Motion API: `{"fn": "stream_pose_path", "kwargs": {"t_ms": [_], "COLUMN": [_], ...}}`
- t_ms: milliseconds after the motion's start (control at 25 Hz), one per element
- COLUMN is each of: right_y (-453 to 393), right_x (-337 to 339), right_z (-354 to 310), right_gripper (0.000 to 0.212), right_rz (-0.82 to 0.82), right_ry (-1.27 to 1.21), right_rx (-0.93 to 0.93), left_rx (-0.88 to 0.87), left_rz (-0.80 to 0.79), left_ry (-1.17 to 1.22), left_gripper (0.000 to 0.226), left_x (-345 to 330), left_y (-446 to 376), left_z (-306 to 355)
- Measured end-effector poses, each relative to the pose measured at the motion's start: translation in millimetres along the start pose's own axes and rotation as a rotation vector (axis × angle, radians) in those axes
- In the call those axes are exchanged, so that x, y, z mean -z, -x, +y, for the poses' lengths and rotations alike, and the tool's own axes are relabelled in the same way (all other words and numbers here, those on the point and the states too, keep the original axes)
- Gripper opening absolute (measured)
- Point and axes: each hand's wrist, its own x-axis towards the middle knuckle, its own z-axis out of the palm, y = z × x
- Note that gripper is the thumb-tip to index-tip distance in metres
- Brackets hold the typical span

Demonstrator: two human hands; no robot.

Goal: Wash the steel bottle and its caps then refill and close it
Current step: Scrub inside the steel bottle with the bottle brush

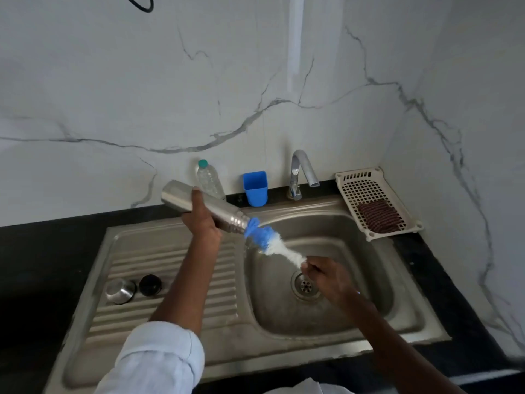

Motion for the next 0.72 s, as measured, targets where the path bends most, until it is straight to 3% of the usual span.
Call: {"fn": "stream_pose_path", "kwargs": {"t_ms": [120, 320, 400, 480, 560, 680, 720], "right_y": [-17.9, -31.3, -32.1, -31.0, -29.9, -36.0, -42.1], "right_x": [-1.1, 7.2, 13.3, 14.7, 7.5, -15.5, -16.8], "right_z": [-25.1, -29.3, -21.2, -15.9, -19.5, -39.3, -45.0], "right_gripper": [0.034, 0.009, 0.013, 0.005, 0.003, 0.014, 0.021], "right_rz": [0.045, -0.076, 0.064, 0.243, 0.302, 0.237, 0.124], "right_ry": [0.132, -0.087, 0.009, 0.166, 0.227, 0.31, 0.207], "right_rx": [0.102, 0.122, 0.131, 0.208, 0.271, 0.286, 0.193], "left_rx": [0.046, 0.007, -0.023, -0.04, -0.054, -0.017, -0.004], "left_rz": [-0.032, 0.059, 0.115, 0.164, 0.189, 0.163, 0.158], "left_ry": [-0.092, 0.009, 0.038, 0.049, 0.043, 0.01, 0.011], "left_gripper": [0.055, 0.059, 0.062, 0.062, 0.06, 0.062, 0.062], "left_x": [-7.4, -7.7, -4.0, -2.0, -1.3, 0.3, 0.9], "left_y": [26.5, 30.4, 22.9, 23.5, 29.6, 38.2, 40.1], "left_z": [-37.8, -39.0, -29.7, -25.9, -27.8, -38.7, -41.1]}}
